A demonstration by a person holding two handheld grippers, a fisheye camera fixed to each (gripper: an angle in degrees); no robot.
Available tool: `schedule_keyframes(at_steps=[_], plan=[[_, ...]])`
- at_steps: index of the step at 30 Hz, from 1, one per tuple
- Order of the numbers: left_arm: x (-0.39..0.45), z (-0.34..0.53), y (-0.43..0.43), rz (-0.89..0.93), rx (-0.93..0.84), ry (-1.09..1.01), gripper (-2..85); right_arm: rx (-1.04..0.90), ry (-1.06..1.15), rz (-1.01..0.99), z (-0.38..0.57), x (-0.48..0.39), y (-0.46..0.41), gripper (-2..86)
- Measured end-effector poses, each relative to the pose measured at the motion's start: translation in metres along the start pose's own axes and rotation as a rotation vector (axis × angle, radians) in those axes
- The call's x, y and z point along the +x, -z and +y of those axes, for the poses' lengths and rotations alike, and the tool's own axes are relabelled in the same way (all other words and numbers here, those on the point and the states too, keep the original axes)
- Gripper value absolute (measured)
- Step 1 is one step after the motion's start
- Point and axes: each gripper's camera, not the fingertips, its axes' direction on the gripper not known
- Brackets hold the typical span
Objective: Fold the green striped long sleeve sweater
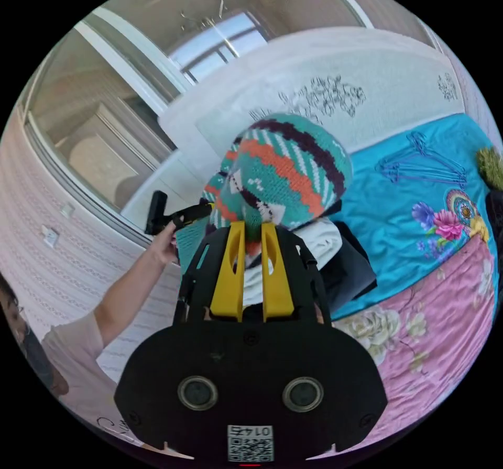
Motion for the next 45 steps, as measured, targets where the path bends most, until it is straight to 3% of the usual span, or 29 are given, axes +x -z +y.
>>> schedule_keyframes(at_steps=[2,6,9,12,14,19,21,25,34,38,45], plan=[[-0.027,0.031,-0.052,-0.158,-0.172,0.071,12.0,-0.123,-0.004,0.112,0.001,0.002,-0.027,5.1],[-0.031,0.078,-0.053,-0.042,-0.002,0.104,12.4,-0.095,-0.037,0.132,-0.005,-0.013,-0.004,5.5],[-0.016,0.120,-0.026,-0.139,0.072,0.010,11.7,-0.111,-0.055,0.120,-0.006,-0.025,0.023,6.9],[0.020,0.191,0.006,-0.288,0.112,-0.178,11.3,-0.072,-0.023,0.102,0.004,-0.044,0.066,7.9],[0.067,0.274,0.015,-0.440,0.100,-0.410,10.7,-0.036,0.006,0.111,0.032,-0.063,0.112,8.0],[0.141,0.466,0.002,-0.519,0.222,-0.656,9.3,-0.059,0.002,0.076,0.158,-0.095,0.212,6.1],[0.161,0.529,-0.018,-0.452,0.225,-0.688,9.3,-0.109,-0.068,0.085,0.220,-0.104,0.248,4.6],[0.221,0.647,-0.089,-0.185,0.043,-0.754,8.4,-0.135,-0.233,0.191,0.362,-0.153,0.351,2.3],[0.393,0.891,-0.211,0.359,-0.137,-1.007,9.8,0.290,-0.785,0.543,0.597,-0.277,0.600,5.9],[0.453,0.999,-0.260,0.468,-0.269,-1.113,10.0,0.446,-0.926,0.695,0.668,-0.329,0.686,7.4],[0.535,1.155,-0.346,0.490,-0.425,-1.305,9.6,0.582,-1.049,0.818,0.735,-0.371,0.805,8.2]])
